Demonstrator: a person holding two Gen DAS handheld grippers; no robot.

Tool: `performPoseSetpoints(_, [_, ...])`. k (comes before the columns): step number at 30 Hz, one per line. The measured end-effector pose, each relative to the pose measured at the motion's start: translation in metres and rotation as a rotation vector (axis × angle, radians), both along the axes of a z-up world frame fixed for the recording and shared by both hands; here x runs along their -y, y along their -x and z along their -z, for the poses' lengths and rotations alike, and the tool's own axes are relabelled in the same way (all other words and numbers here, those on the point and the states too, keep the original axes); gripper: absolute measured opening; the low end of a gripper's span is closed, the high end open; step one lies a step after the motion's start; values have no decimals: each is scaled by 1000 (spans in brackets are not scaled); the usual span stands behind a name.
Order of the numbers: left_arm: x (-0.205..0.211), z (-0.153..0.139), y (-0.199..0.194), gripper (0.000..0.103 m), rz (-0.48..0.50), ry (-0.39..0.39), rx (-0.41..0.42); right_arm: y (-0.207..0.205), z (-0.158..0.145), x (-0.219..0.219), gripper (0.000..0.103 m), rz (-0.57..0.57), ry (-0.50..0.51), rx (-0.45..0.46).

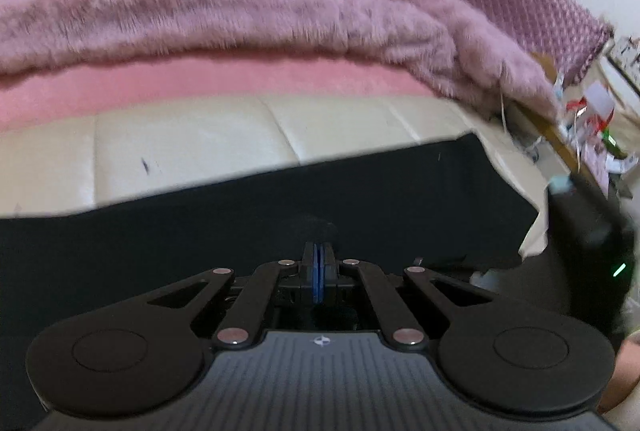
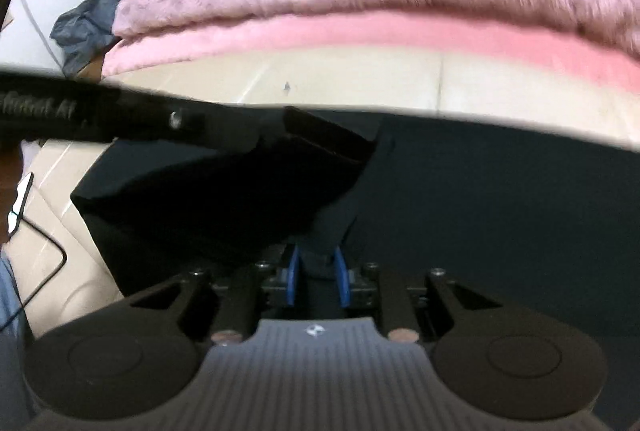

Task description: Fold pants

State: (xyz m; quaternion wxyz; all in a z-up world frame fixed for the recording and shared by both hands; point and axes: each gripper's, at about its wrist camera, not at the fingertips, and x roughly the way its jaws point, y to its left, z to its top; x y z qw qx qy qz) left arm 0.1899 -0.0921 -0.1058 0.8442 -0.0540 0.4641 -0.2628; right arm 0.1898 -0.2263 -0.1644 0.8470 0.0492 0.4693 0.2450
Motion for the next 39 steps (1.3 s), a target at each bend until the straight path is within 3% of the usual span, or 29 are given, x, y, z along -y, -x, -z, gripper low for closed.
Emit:
performPoseSetpoints(7, [-3, 30, -7, 4, -3, 63, -147, 5, -4, 21, 17, 50, -62, -22])
performPoseSetpoints(11, [-19, 14, -6, 8, -35, 70, -90, 9, -12, 36, 17, 92, -116, -28])
performPoseSetpoints(15, [-43, 7, -11, 8, -116, -21, -31, 4, -17, 44, 17, 132, -193, -36])
performPoseSetpoints(22, [-76, 16, -14, 8, -203, -65, -36, -34, -2, 29, 17, 183, -203, -57])
performPoseSetpoints(25, [-81, 23, -14, 8, -206, -71, -45, -39, 4, 33, 34, 227, -198, -71])
performPoseSetpoints(28, [-86, 32, -14, 8, -211, -63, -68, -44, 9, 33, 35, 242, -224, -91])
performPoseSetpoints(31, [-86, 36, -13, 8, -211, -52, -66, -45, 13, 32, 30, 241, -256, -108])
performPoseSetpoints(33, [-85, 37, -14, 8, -208, -49, -65, -45, 17, 32, 17, 246, -272, -127])
performPoseSetpoints(35, [-84, 37, -14, 8, -207, -51, -64, -45, 20, 31, 13, 256, -292, -137])
performPoseSetpoints(36, [-84, 36, -14, 8, -207, -50, -62, -45, 21, 32, 4, 269, -296, -141])
performPoseSetpoints(39, [-86, 30, -11, 8, -215, -46, -50, -43, 19, 33, 0, 291, -307, -153])
